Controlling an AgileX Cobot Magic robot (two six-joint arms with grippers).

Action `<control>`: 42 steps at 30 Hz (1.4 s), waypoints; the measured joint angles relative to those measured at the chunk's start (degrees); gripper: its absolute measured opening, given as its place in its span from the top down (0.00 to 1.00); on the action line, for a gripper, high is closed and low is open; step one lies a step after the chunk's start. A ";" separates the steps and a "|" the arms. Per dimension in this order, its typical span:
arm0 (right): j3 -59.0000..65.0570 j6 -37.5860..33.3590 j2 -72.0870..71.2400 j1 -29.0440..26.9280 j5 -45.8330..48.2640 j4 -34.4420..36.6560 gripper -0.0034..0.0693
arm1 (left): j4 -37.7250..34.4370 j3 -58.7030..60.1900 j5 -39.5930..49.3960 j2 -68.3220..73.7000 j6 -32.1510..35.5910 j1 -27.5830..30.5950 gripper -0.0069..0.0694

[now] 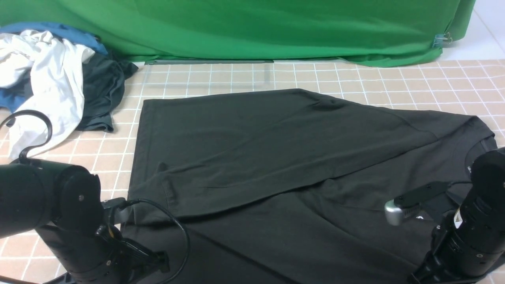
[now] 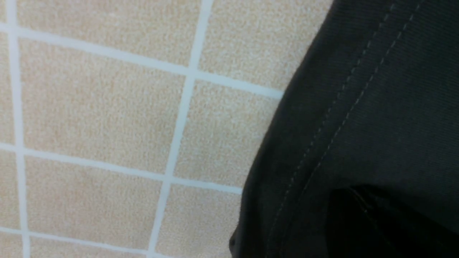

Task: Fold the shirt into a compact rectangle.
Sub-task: 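Grasp the near edge of the shirt at its hem and shoulder corners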

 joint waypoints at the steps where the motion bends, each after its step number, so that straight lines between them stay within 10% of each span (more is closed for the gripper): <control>1: 0.00 0.00 -0.83 0.00 0.96 0.05 0.88 | 0.00 0.00 0.00 0.00 0.00 0.00 0.89; 10: 0.34 -0.47 -4.47 0.00 5.53 0.40 0.84 | 0.26 0.00 0.17 0.00 0.04 0.00 0.89; 20: 0.46 -1.03 -4.47 0.00 6.45 0.21 0.47 | 4.90 0.12 5.04 -6.94 -1.60 0.00 0.89; 34: 0.46 -1.09 -4.47 0.04 3.19 0.32 0.44 | 12.83 -17.40 8.26 -9.19 -7.99 0.00 0.89; 42: 0.46 -1.09 -4.47 0.06 1.58 0.43 0.44 | 12.99 -18.78 -6.54 6.13 -7.31 0.00 0.89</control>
